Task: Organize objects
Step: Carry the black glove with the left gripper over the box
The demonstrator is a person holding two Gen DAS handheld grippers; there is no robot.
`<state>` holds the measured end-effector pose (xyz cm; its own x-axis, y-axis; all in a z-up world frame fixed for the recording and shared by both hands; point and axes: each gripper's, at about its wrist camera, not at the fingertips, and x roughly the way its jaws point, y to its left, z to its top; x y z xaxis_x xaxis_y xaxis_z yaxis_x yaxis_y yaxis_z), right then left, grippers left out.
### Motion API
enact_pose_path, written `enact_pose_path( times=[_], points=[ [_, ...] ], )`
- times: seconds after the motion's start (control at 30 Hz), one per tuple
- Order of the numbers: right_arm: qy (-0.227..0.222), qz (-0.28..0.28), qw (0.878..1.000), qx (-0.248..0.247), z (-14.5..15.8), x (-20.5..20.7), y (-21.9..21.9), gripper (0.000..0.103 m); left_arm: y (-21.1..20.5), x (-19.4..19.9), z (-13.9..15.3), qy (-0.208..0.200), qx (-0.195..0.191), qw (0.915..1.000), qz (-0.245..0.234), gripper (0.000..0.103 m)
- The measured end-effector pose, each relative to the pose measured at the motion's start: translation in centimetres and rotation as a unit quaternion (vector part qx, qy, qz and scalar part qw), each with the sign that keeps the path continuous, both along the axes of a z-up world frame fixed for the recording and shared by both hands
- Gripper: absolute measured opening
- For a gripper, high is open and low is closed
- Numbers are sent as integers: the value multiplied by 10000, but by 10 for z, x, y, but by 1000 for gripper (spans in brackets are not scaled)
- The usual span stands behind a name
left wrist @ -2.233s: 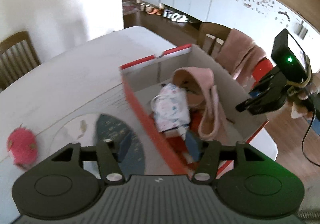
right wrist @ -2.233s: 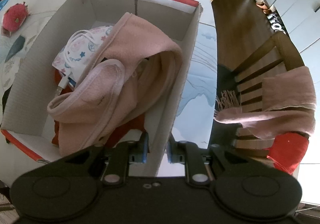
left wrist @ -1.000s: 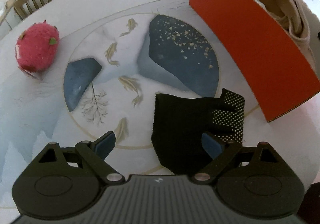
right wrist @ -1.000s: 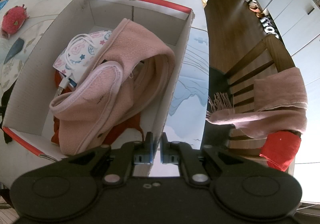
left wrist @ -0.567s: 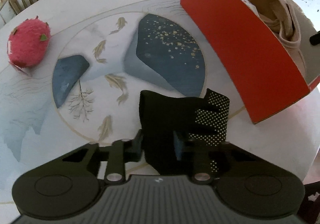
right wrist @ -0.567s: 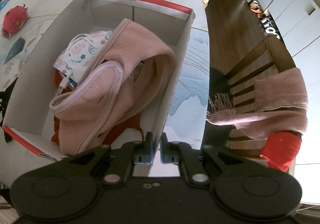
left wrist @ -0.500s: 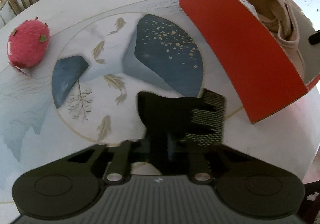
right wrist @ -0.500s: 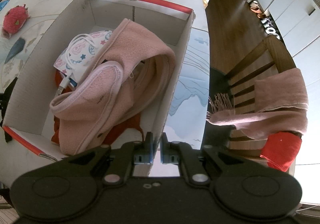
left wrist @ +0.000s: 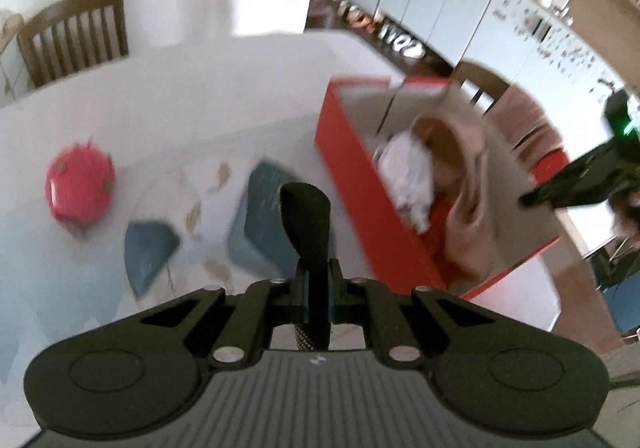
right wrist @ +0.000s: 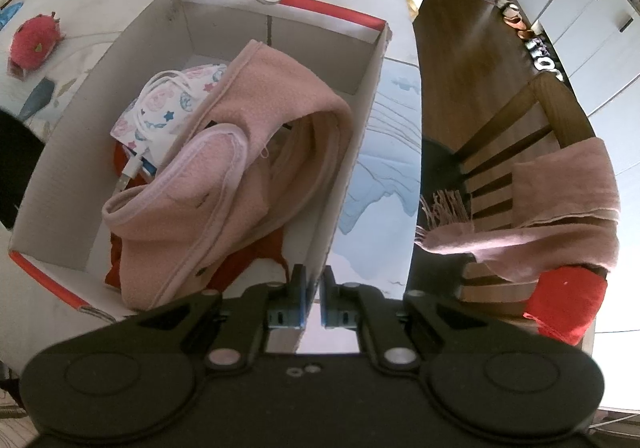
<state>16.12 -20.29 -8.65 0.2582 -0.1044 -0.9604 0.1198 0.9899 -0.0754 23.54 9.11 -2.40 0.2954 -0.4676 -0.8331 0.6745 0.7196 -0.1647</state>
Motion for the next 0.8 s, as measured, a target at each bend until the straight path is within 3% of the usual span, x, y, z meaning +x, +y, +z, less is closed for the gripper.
enact_pose_path(
  times=[0.2,0.4,0.6,0.8],
  points=[
    [-3,43,10000,-2,0,0,0,5,-25,3,54,-231,-263,9987,-358,7],
    [-7,71,10000,6,0,0,0,5,-69,-5,88,-658,-225,9933,-920,7],
    [-9,96,10000,0,0,0,1,5,-114,-14,94,-813,-154,9864,-1420,7],
    [-22,102,9999,9,0,-1,1,5,-153,-20,75,-662,-145,9838,-1661,7]
  ],
)
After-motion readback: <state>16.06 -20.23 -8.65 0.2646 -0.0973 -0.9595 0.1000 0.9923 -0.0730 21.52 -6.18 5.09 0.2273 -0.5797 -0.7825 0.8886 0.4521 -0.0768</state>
